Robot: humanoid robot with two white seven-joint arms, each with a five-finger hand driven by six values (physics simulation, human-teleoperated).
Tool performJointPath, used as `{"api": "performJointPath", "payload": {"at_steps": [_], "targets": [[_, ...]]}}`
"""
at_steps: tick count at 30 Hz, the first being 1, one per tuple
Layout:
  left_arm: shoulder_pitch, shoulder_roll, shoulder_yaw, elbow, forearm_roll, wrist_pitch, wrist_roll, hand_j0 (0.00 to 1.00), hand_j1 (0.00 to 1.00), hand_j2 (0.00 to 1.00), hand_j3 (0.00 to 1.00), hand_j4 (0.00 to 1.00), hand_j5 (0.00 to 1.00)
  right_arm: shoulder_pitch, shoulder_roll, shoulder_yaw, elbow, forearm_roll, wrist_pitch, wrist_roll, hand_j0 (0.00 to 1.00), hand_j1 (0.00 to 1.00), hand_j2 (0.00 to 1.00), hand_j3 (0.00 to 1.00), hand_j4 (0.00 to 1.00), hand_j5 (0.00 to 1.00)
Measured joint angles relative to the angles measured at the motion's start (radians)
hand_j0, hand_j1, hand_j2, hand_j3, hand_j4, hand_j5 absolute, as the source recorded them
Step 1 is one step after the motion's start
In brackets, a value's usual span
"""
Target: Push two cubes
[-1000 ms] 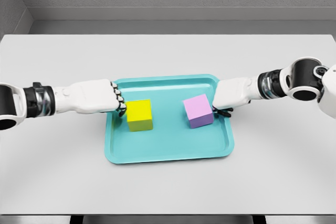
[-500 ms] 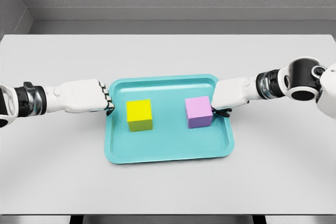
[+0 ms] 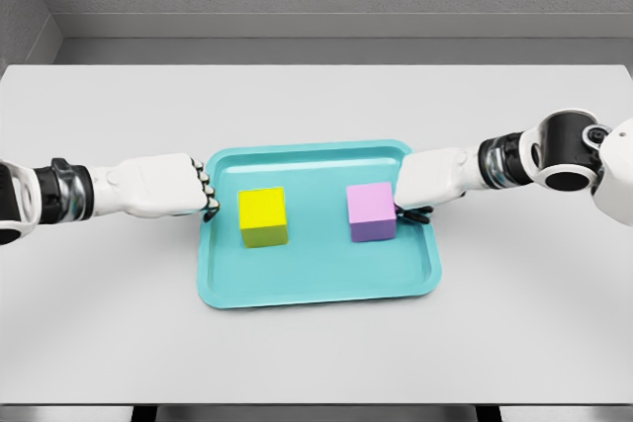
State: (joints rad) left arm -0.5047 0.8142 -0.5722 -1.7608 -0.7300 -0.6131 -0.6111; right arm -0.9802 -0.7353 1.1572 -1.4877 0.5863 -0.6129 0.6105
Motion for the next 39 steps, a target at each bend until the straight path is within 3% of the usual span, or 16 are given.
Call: {"api": "performJointPath", "payload": {"at_steps": [39], "targets": [[-0.018, -0.057, -0.044, 0.000, 0.004, 0.005, 0.000, 0.48, 0.48, 0.48, 0.48, 0.48, 0.48, -0.017, 0.037, 0.028, -0.009, -0.002, 0.000, 0.000, 0.17, 0.17, 0.17, 0.17, 0.17, 0.17]]}}
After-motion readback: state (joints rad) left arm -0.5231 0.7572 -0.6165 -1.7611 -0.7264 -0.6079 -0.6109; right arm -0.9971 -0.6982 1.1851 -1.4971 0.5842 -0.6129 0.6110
